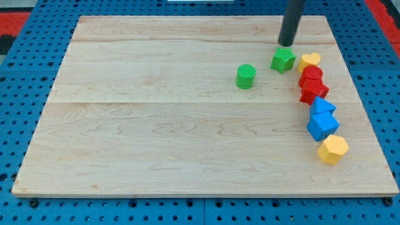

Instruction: Push the yellow heart into the green star

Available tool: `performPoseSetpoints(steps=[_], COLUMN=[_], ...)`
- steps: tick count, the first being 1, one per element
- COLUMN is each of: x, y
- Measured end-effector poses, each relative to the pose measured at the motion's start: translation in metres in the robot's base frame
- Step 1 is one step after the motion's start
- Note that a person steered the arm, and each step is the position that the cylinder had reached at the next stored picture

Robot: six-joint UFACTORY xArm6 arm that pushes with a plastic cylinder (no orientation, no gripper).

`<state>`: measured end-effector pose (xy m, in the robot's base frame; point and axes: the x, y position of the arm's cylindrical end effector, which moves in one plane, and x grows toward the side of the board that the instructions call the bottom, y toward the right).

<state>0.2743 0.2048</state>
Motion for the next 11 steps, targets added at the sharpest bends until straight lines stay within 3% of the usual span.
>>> performPoseSetpoints(steps=[1,3,7,8,9,11], x=[0.017,0.061,0.067,0.067,0.081,0.166], y=[0.080,0.073,0.015,0.034,0.120,0.123])
